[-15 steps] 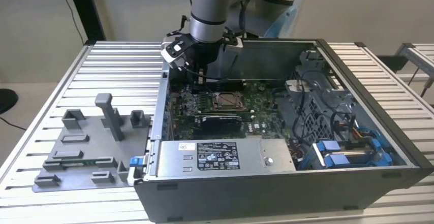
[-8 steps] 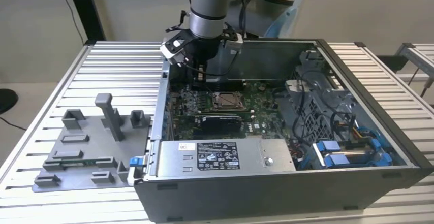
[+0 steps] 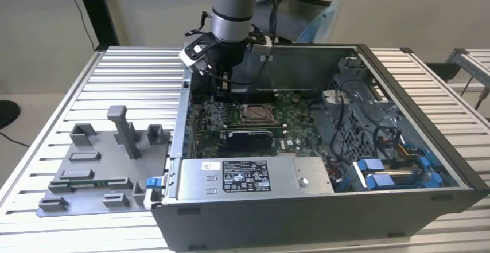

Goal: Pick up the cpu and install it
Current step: 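Close the cpu cover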

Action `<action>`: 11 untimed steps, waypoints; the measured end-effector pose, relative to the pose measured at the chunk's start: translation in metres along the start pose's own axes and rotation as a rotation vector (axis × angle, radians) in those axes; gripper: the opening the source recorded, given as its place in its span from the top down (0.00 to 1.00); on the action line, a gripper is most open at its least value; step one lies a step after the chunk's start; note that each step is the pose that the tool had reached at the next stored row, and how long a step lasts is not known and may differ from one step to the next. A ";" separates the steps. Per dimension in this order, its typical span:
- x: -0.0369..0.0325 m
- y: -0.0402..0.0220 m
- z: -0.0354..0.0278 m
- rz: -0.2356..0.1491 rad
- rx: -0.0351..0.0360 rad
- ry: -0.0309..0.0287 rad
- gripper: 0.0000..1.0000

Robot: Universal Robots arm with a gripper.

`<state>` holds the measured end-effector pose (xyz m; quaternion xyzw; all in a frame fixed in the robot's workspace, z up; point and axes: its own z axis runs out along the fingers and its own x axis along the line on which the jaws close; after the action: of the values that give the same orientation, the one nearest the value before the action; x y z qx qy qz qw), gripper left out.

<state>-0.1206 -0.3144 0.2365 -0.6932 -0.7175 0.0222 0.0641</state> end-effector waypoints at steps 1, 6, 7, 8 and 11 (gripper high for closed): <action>0.0008 -0.0002 0.0002 -0.002 -0.0018 0.0035 1.00; 0.0039 -0.0041 0.0012 -0.013 -0.0054 0.0193 1.00; 0.0051 -0.0042 0.0012 -0.015 -0.0060 0.0203 1.00; 0.0064 -0.0042 0.0013 -0.018 -0.0068 0.0212 1.00; 0.0094 -0.0042 0.0015 -0.025 -0.0097 0.0265 1.00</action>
<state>-0.1252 -0.3051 0.2360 -0.6845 -0.7255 0.0087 0.0706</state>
